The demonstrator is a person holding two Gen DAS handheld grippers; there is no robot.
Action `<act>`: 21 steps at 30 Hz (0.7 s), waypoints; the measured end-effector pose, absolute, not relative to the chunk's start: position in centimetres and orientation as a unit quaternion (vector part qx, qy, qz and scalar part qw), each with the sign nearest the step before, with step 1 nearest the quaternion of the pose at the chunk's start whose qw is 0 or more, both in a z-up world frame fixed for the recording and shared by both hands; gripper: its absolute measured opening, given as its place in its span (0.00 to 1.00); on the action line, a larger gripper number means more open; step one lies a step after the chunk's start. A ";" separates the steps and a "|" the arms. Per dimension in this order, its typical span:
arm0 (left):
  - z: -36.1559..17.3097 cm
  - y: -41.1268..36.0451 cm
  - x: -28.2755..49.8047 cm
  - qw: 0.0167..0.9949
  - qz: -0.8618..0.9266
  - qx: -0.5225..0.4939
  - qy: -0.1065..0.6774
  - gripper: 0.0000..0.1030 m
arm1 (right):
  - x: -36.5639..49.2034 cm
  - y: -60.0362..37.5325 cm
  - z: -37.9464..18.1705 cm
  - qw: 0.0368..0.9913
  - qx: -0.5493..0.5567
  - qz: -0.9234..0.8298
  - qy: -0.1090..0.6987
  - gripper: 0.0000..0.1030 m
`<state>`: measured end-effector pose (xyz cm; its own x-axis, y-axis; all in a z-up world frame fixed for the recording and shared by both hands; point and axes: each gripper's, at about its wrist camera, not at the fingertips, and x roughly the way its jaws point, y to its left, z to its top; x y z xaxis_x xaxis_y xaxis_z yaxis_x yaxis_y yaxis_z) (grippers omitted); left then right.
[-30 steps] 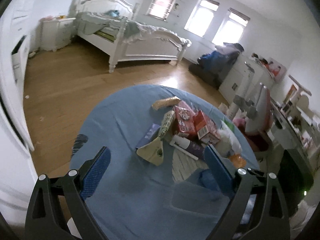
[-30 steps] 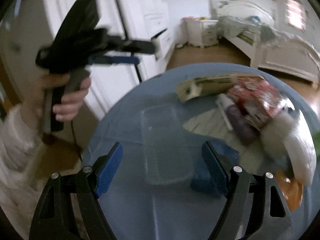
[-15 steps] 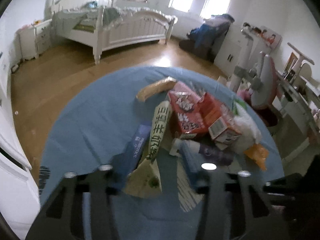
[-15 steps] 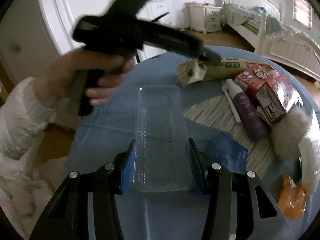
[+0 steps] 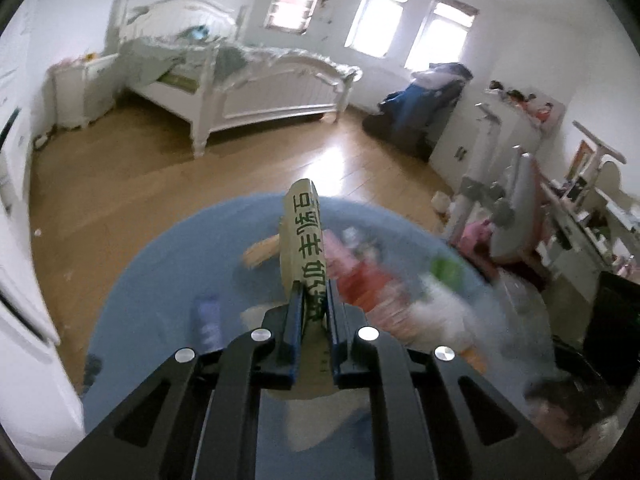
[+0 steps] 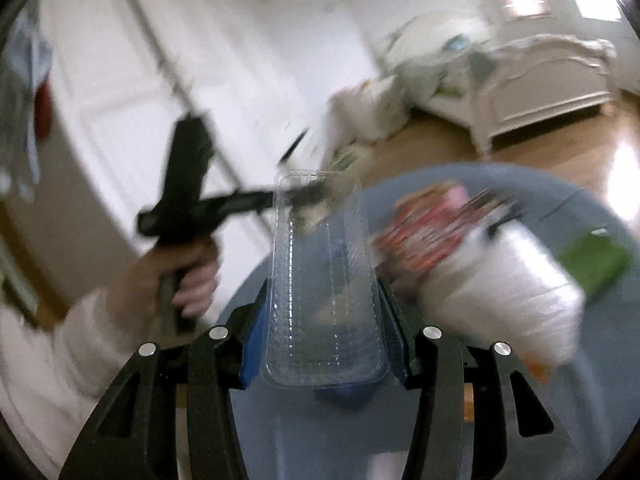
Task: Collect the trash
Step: 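Carry the paper strip and clear tray over the black bin and open both tools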
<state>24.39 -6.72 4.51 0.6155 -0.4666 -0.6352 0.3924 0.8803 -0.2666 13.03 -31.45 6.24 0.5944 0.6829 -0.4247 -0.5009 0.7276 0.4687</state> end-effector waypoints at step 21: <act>1.3 -39.9 30.0 0.787 -0.433 -0.028 0.439 0.12 | 14.4 -62.9 -1.8 0.903 0.355 0.034 0.241 0.48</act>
